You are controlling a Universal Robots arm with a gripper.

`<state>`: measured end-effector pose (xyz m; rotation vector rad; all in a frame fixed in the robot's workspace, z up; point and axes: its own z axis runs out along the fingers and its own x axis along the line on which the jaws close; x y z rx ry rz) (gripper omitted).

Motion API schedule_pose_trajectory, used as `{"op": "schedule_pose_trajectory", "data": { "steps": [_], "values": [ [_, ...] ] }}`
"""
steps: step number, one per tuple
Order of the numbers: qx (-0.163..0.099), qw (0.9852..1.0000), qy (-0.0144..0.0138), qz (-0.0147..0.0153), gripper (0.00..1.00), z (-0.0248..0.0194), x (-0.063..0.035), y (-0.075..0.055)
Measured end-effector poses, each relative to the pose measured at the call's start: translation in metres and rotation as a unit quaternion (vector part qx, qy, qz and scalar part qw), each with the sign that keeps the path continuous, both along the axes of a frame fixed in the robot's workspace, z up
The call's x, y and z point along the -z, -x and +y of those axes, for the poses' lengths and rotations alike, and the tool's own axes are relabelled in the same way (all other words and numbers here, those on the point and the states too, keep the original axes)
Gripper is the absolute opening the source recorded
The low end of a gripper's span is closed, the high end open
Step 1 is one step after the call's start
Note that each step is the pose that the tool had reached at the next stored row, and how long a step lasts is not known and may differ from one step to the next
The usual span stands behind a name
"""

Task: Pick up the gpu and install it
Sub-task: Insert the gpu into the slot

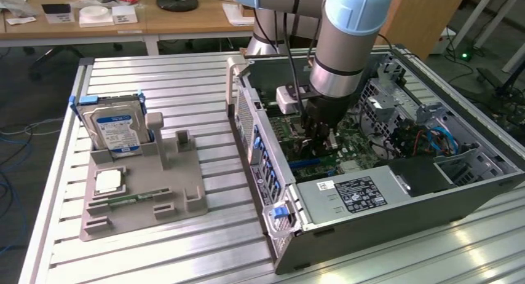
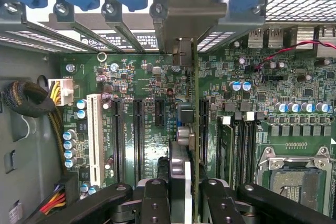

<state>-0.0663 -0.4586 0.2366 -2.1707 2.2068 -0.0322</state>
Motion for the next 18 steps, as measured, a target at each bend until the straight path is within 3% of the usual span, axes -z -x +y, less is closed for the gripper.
{"op": "schedule_pose_trajectory", "data": {
  "steps": [3, 18],
  "values": [
    [0.000, 1.0000, -0.0001, 0.0013, 0.28, 0.0000, 0.0005, 0.0001],
    [0.000, 1.0000, 0.0000, 0.0014, 0.28, 0.0000, 0.0051, 0.0000]
  ]
}}
